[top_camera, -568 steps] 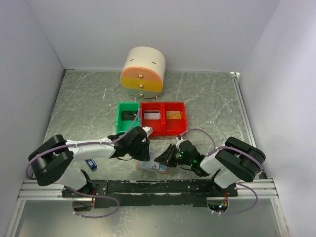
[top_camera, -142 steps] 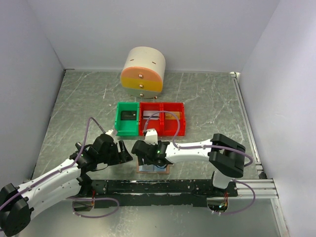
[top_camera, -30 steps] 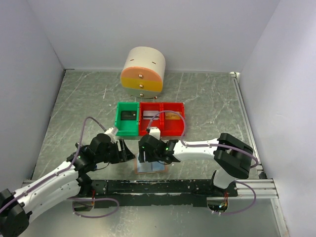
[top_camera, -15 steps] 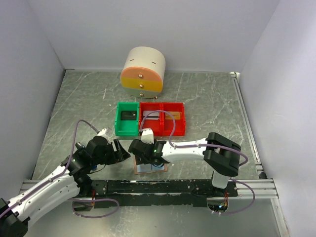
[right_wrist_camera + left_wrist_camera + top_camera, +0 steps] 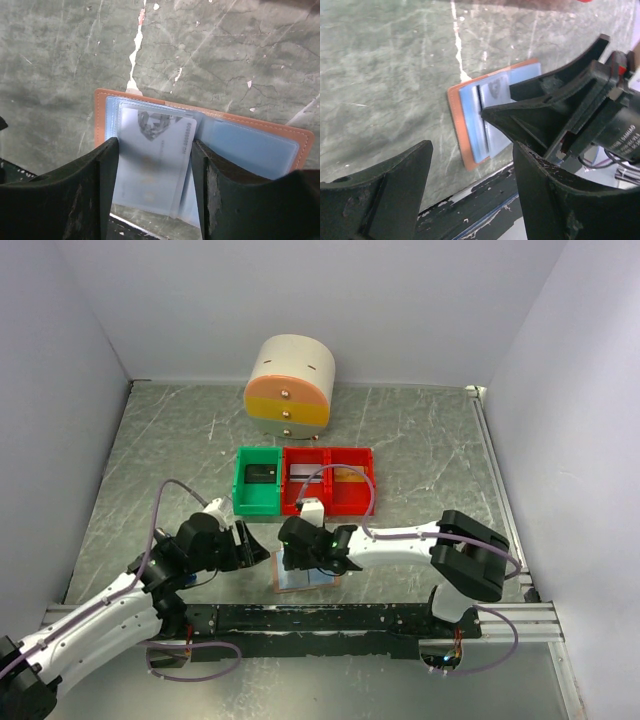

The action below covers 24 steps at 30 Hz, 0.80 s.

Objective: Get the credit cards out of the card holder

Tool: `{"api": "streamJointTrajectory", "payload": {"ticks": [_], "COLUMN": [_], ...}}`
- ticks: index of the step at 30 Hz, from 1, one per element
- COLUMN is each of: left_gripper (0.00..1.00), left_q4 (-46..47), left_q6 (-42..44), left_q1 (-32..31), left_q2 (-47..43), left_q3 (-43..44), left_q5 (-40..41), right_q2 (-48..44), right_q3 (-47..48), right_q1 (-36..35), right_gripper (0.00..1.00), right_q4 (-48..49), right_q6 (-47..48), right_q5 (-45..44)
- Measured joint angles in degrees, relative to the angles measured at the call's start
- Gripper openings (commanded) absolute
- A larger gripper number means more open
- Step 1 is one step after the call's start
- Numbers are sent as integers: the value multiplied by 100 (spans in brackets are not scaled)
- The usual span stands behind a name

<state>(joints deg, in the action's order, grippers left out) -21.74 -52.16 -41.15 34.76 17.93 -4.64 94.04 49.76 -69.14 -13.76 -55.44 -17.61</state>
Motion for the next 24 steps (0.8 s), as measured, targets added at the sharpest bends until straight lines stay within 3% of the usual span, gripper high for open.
{"api": "streamJointTrajectory", "payload": {"ticks": [11, 24], "left_gripper": [68, 59], "left_q4": [1213, 2837], "left_q6": [184, 9], "left_q1": [-13, -227], "left_q2": [592, 1342], "left_q3": [-380, -916], "left_q5": [-1014, -1591], "right_q2": [-415, -415], "right_q3": [-680, -713], "right_q1": [391, 433], "right_gripper": [53, 53], "right_q4": [892, 1016], "right_q6": [-92, -116], "right_q5": [789, 929]}}
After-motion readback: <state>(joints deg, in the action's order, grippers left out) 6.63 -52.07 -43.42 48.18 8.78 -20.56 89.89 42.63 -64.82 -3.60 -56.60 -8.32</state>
